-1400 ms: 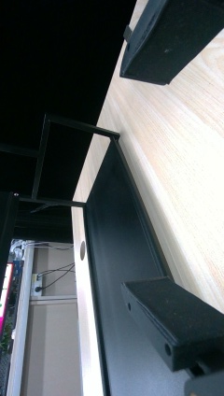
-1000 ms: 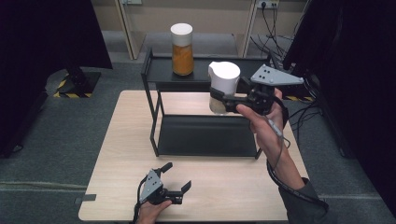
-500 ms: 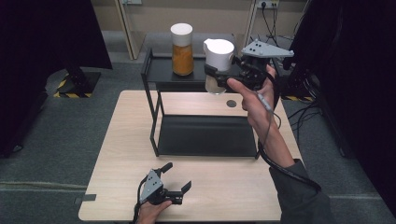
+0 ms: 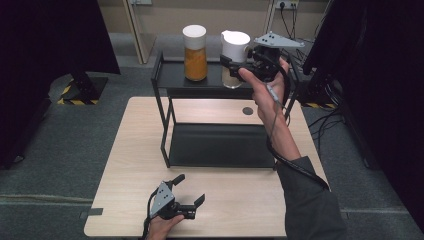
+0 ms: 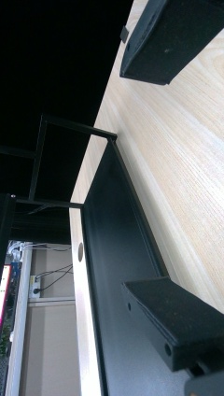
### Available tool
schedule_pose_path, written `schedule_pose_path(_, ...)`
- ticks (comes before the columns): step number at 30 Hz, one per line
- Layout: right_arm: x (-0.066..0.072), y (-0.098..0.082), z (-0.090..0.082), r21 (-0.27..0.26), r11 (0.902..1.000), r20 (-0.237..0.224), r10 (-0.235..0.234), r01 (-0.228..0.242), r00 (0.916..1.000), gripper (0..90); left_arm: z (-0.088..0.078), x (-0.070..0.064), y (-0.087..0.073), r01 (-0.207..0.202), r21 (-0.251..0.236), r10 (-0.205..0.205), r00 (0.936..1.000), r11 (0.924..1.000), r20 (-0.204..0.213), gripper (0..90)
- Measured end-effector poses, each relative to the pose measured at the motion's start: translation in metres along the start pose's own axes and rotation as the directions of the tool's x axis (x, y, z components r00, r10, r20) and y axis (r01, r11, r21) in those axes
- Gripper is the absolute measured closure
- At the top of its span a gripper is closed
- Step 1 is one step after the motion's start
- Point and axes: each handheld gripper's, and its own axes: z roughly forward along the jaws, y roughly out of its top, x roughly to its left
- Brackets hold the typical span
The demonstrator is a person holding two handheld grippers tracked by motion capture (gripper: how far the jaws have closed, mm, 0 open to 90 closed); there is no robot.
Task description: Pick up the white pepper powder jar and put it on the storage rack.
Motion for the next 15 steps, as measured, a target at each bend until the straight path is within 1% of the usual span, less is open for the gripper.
schedule_pose_path(3, 0.001, 0.000, 0.006, 0.001, 1.0000, 0.022, -0.002, 0.002, 0.9998, 30.6, 0.000, 0.000, 0.000, -0.001, -0.001, 0.001, 1.0000, 1.0000, -0.001, 0.1)
schedule_pose_path(12, 0.002, -0.001, 0.022, 0.004, 1.0000, 0.056, -0.007, 0.007, 0.9984, 30.6, 0.000, -0.001, 0.000, -0.002, 0.001, 0.002, 1.0000, 1.0000, 0.003, 0.1)
schedule_pose_path(15, 0.004, -0.001, 0.029, 0.011, 0.9997, 0.075, -0.025, 0.024, 0.9969, 30.6, 0.000, -0.001, 0.000, -0.002, 0.001, 0.002, 1.0000, 1.0000, 0.004, 0.1)
